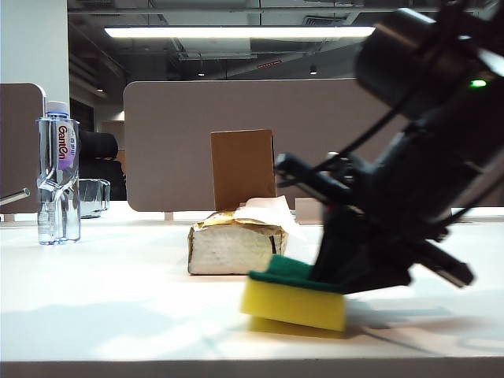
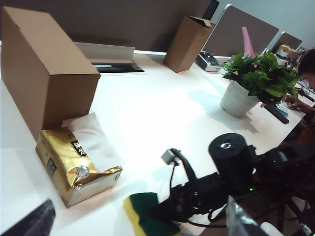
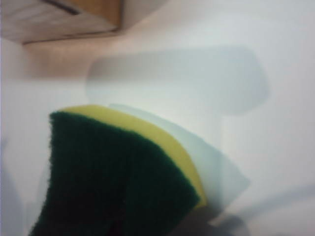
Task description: Move the sponge from right to left to wipe the table, avoiding obstacles on the table, and finally reaching the bottle of mineral water.
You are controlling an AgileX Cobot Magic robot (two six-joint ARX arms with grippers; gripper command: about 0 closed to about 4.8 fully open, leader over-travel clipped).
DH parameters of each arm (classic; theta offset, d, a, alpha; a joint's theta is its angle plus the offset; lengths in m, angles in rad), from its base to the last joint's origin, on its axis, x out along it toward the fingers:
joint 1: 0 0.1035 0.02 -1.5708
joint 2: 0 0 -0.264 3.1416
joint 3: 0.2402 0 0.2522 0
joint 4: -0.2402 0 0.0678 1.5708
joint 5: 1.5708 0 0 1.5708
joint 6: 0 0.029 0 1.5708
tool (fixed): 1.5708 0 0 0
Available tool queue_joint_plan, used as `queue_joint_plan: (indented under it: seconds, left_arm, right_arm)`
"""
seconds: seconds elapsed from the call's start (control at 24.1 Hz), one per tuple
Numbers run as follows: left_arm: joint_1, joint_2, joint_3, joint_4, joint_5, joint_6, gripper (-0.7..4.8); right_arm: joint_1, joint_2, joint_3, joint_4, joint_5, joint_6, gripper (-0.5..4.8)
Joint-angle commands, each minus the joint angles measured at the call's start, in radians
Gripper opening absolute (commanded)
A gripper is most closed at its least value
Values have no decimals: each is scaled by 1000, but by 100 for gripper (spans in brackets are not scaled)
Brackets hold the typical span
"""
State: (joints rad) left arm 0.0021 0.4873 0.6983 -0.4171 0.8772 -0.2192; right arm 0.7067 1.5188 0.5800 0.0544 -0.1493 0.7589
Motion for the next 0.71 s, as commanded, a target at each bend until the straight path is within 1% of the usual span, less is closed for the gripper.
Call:
queue_joint_plan:
  seconds: [0.04,0.29,0.71]
  left_arm:
    - [-1,-8,5,7,26,-2,470]
    - [-2,-15,5,7,26,-2,470]
    - [-2,-15,5,6,26,-2,470]
  right_arm:
    - [56,103,47,-132,-28,11,-7]
    - [127,206,172,-124,-26,28,-7]
    - [130,211,198,-121,-10,28,-4]
